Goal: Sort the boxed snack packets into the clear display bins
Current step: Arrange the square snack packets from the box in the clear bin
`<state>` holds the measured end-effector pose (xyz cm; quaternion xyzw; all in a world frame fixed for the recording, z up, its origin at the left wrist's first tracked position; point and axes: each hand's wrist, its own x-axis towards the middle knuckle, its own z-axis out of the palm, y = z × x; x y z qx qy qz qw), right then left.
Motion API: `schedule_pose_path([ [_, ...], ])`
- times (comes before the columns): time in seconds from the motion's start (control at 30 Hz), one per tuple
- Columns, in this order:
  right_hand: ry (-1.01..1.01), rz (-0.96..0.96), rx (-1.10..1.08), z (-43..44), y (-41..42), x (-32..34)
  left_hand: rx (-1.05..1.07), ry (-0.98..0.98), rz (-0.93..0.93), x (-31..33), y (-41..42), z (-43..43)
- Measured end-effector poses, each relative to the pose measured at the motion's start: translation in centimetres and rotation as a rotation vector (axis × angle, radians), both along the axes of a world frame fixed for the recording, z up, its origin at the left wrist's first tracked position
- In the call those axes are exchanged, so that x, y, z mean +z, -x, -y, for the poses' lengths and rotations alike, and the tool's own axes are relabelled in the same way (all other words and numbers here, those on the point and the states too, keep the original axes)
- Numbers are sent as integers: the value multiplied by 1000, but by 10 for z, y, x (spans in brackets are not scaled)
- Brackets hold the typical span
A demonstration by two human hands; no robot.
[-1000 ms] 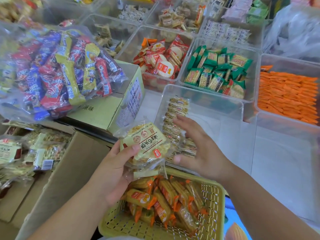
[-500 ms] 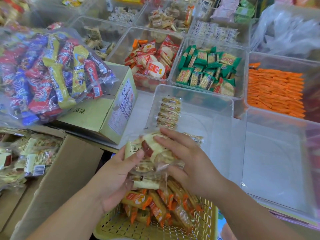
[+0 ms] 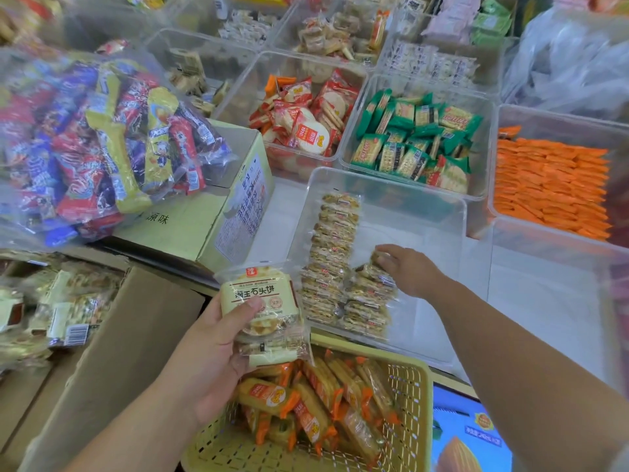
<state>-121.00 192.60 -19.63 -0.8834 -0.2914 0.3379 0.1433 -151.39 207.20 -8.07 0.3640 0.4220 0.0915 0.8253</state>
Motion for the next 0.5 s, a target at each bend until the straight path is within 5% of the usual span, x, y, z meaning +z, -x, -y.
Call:
schedule_pose_path([
  [0.2,-50,-127,94,-14,9,3,24,-3,-13,-2,0,-1],
  [0.5,87,2,243,-7,27,-26,31,30,-6,3,-1,3],
])
